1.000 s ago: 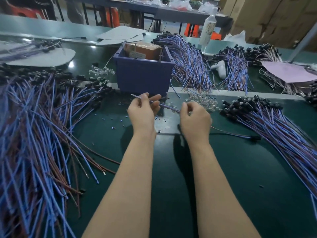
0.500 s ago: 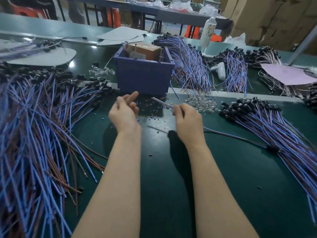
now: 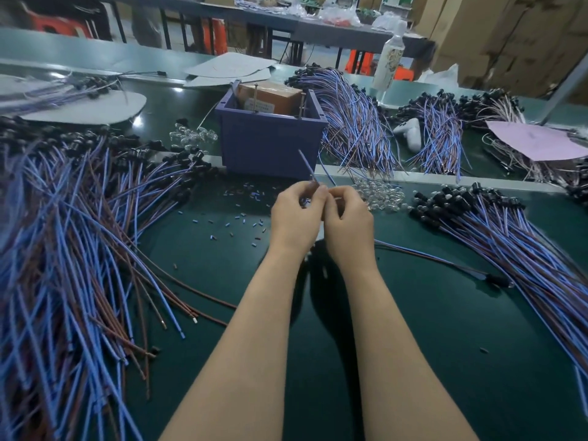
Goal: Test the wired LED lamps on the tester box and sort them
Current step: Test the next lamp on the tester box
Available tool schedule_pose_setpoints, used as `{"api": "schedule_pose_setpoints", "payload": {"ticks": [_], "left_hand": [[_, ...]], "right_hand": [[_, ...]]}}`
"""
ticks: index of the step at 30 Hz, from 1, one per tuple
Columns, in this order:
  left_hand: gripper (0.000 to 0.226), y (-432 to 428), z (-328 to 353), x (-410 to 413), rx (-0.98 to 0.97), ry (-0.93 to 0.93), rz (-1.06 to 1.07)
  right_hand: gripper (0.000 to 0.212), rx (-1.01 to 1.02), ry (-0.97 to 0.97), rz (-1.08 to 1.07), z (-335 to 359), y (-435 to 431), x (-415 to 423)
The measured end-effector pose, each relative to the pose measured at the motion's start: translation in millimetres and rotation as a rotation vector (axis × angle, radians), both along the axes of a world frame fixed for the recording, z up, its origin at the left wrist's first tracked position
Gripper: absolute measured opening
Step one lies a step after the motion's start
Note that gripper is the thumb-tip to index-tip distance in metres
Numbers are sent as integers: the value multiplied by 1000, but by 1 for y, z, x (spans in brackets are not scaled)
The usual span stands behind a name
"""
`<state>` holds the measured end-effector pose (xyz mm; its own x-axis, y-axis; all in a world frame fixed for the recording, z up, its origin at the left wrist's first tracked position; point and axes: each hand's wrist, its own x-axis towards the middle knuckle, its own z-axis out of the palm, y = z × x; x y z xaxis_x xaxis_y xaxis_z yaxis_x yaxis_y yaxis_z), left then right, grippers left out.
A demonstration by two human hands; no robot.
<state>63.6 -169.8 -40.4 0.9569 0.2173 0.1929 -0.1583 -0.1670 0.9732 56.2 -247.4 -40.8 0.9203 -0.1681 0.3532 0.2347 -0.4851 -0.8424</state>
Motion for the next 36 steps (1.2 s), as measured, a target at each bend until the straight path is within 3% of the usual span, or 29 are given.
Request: {"api": "schedule_pose_setpoints", "payload": {"ticks": [5, 7, 9, 15, 20, 26, 36], "left_hand": [[10, 9, 1, 3, -353, -48, 153], [10, 15, 3, 4, -546, -56, 244], [14, 15, 2, 4, -621, -55, 237], [10, 0, -7, 5, -150, 71, 0], [17, 2, -5, 2, -272, 46, 71], [11, 6, 0, 3, -528, -22, 173], [10, 3, -11, 5, -176, 16, 121]], "right_hand": [[6, -126, 46, 38, -2, -3, 2], [13, -195, 59, 34, -5, -2, 2], [14, -172, 40, 33, -5, 0, 2], [14, -66, 15, -39, -4, 5, 1], [11, 2, -42, -97, -2, 8, 2], [20, -106, -61, -130, -6, 4, 4], [21, -102, 11, -160, -16, 2, 9]]}}
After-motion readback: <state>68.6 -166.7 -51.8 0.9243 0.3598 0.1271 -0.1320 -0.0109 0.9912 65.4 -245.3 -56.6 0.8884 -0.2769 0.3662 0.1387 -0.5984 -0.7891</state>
